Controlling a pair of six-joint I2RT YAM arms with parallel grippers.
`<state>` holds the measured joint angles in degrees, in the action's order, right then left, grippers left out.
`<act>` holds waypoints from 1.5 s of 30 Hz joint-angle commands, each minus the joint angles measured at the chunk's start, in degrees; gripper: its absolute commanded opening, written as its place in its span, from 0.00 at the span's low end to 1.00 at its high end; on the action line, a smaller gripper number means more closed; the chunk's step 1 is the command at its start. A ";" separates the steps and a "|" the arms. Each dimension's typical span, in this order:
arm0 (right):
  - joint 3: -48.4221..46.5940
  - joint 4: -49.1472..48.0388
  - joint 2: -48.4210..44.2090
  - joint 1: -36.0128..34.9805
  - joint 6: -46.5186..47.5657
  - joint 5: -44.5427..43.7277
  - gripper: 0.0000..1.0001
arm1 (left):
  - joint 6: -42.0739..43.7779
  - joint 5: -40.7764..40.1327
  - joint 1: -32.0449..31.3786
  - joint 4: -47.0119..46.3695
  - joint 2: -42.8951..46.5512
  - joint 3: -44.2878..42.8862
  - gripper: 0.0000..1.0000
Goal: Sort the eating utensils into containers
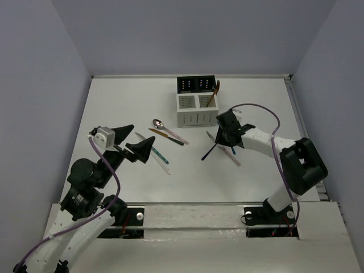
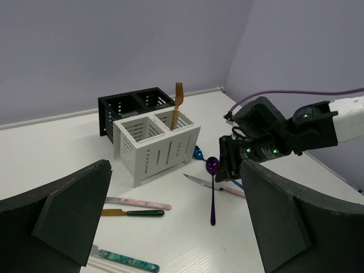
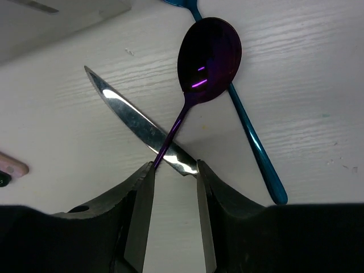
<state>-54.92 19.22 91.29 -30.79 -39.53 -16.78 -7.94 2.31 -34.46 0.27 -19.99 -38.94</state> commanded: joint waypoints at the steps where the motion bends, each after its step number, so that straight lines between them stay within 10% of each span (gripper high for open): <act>1: -1.51 -6.39 2.23 -0.33 -3.36 -3.88 0.41 | 0.12 0.16 -0.35 -2.38 0.57 0.35 0.99; 29: -6.17 -2.70 11.90 -0.33 -4.94 -9.15 0.18 | 0.21 0.16 -1.49 -2.38 0.56 0.27 0.99; 35: -5.38 -2.79 11.11 -0.33 -5.30 -9.15 0.01 | 0.30 -0.20 -2.02 -2.29 0.92 0.18 0.99; 45: 0.85 -14.36 -0.64 -0.33 -4.51 -9.76 0.00 | 0.30 -0.46 -2.54 -2.12 1.62 0.18 0.99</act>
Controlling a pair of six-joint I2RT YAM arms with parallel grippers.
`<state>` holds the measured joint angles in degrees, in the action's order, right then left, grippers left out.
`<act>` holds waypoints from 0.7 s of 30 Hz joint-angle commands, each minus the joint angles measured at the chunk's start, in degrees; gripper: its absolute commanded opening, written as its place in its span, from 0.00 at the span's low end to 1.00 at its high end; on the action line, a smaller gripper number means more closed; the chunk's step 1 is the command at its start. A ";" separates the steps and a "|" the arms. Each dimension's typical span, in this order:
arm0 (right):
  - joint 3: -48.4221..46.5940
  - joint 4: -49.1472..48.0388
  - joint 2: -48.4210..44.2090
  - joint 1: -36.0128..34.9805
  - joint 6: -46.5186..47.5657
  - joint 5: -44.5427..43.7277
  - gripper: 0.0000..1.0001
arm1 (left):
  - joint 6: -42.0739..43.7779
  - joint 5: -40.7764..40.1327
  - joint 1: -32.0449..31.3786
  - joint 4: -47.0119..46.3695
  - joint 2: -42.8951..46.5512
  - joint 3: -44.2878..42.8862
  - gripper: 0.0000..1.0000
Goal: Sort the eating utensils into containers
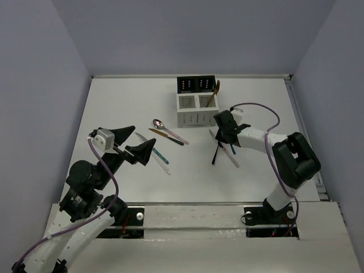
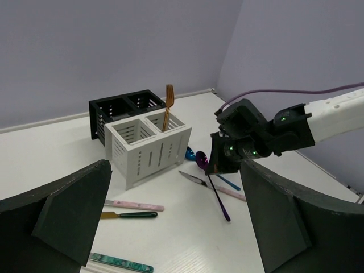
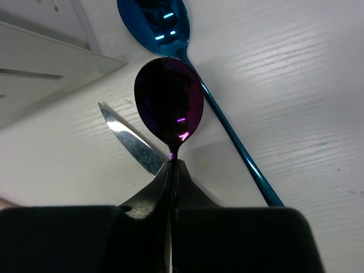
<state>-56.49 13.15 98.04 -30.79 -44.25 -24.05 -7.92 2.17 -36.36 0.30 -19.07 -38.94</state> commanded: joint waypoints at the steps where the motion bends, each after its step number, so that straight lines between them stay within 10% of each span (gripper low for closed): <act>1: 4.44 -9.79 -9.08 -0.33 1.43 -2.75 0.00 | 0.28 -0.33 -0.64 -2.23 0.61 0.18 0.99; 12: 5.09 -18.06 -24.99 -5.24 10.75 2.43 0.00 | 0.28 -1.64 -0.64 -1.88 -0.44 0.09 0.99; 21: -11.61 -31.50 -11.86 -5.25 26.39 -1.17 0.00 | 0.36 -3.47 -0.64 -1.88 -0.97 0.18 0.99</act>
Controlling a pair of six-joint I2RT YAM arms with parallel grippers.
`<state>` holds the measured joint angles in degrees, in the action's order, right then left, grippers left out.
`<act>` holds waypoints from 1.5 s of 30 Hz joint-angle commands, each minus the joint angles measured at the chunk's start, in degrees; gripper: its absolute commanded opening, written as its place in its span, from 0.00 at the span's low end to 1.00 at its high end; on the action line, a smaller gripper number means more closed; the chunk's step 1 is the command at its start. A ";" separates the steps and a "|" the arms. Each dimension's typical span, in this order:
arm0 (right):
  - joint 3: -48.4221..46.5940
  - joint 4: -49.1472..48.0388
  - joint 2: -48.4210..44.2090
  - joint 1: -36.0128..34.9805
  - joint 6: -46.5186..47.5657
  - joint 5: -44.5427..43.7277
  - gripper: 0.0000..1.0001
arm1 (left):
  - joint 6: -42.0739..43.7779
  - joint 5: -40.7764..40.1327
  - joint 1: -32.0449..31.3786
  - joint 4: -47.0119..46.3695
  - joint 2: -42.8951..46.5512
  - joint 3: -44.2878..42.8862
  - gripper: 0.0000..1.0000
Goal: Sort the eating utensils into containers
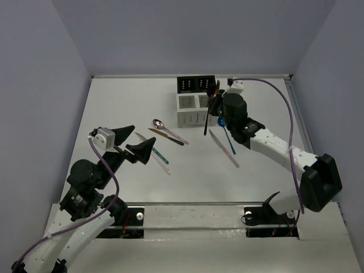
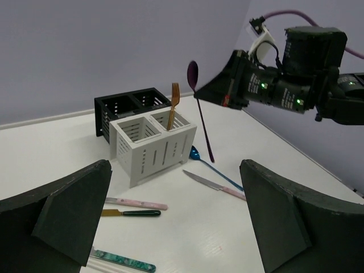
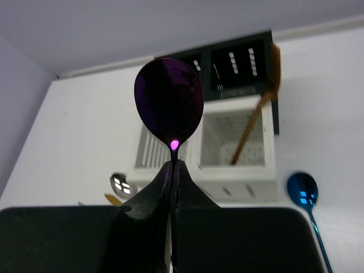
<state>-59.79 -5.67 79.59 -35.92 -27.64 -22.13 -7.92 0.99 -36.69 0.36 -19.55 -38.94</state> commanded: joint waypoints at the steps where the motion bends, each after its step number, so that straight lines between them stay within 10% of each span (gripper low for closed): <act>1: -10.33 -16.00 8.72 -0.11 11.10 -3.53 0.00 | 0.36 -2.57 -0.32 -1.94 -0.66 0.18 0.99; 19: -54.97 -22.90 44.58 5.34 23.68 -6.61 0.00 | 1.07 -4.95 -0.32 -1.94 -1.10 0.62 0.99; 41: -64.50 -20.08 58.13 5.95 23.08 -1.17 0.00 | 1.07 -4.86 -0.32 -2.12 -0.31 0.71 0.99; 42: -63.27 -20.17 57.44 5.95 22.81 -0.46 0.02 | 1.07 -5.04 -0.32 -2.03 -0.23 0.71 0.99; 45: -60.45 -19.30 55.51 5.95 21.84 2.69 0.55 | 1.07 -4.86 -0.32 -2.12 -0.05 0.71 0.99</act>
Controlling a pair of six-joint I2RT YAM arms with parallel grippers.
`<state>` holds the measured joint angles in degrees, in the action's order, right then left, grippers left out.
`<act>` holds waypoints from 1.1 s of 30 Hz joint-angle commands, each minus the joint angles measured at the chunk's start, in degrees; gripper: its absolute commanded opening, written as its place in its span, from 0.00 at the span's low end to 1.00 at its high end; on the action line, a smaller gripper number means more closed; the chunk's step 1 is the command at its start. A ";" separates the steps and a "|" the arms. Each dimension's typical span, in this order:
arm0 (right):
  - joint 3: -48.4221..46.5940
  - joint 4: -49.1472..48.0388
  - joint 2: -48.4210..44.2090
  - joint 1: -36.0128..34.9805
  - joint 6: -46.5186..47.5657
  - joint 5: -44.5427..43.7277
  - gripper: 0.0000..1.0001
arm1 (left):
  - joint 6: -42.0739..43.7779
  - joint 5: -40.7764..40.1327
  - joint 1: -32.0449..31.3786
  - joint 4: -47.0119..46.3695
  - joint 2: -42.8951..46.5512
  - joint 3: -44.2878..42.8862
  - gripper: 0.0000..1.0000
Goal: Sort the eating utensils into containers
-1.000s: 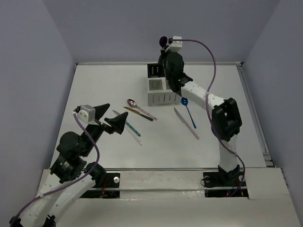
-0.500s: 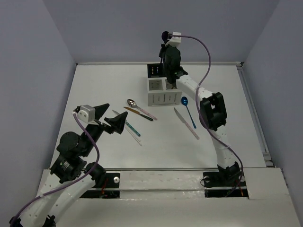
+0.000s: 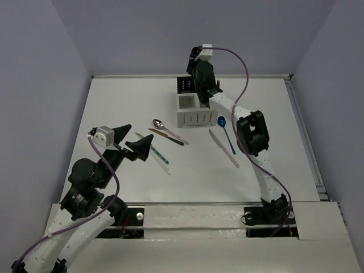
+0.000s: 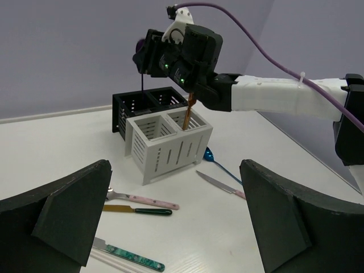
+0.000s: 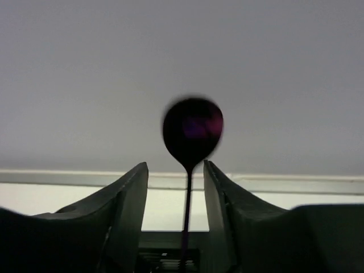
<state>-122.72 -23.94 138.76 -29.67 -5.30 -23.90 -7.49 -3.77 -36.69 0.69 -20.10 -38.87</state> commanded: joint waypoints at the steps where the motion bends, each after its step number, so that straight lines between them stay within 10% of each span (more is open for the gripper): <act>1: 2.05 0.46 -4.02 -0.30 -0.67 5.26 0.62 | 0.63 -0.10 -0.32 -2.45 0.50 0.73 0.99; 5: -1.38 8.02 -7.35 -0.30 -0.41 10.35 0.82 | 0.54 -0.01 -0.32 -2.53 0.50 0.73 0.99; 12: 8.34 16.29 -24.45 -0.30 -2.43 13.44 0.77 | 0.45 0.34 -0.32 -2.53 0.50 0.73 0.99; 15: 24.15 17.00 -37.39 -0.30 -4.27 11.52 0.62 | 0.37 0.61 -0.32 -2.53 0.50 0.64 0.99; 18: 38.31 26.00 -48.53 0.23 -7.17 7.48 0.27 | 0.28 0.70 -0.32 -2.62 0.67 0.73 0.99; 22: 50.89 34.82 -55.25 4.17 -12.18 8.52 0.24 | 0.19 0.52 -0.32 -2.62 1.03 0.64 0.99; 33: 59.97 47.50 -49.92 13.50 -12.11 20.63 0.50 | 0.10 0.96 -0.32 -2.45 0.94 0.64 0.99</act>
<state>-61.41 20.23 86.02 -16.34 -18.44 -9.85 -7.51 -3.46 -36.69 0.69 -19.40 -38.85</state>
